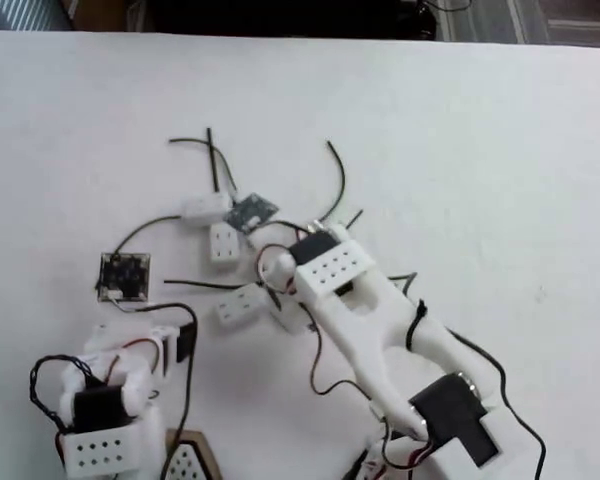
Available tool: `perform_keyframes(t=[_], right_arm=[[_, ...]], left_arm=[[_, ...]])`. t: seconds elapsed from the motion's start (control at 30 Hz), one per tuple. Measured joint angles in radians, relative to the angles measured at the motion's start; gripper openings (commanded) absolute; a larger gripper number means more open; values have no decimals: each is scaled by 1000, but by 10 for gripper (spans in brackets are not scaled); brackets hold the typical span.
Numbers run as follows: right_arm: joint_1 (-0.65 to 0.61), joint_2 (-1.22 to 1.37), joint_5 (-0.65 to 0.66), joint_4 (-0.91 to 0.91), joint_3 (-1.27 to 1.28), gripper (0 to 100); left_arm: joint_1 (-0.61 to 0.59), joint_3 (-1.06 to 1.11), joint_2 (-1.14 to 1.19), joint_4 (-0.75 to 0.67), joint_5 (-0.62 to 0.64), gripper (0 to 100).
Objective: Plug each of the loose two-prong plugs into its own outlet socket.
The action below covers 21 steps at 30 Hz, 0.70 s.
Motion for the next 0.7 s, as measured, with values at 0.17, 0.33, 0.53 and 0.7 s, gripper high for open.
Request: perform_keyframes(t=[0.17, 0.33, 0.53, 0.7], right_arm=[[-12, 57, -2, -15, 0, 138], [-11, 106, -2, 14, -41, 138], [-15, 143, 0, 51, -127, 137], [-14, 204, 0, 54, -133, 135]], left_arm=[[0, 0, 0, 0, 0, 313], [0, 0, 0, 0, 0, 313], [0, 0, 0, 0, 0, 313], [0, 0, 0, 0, 0, 313]])
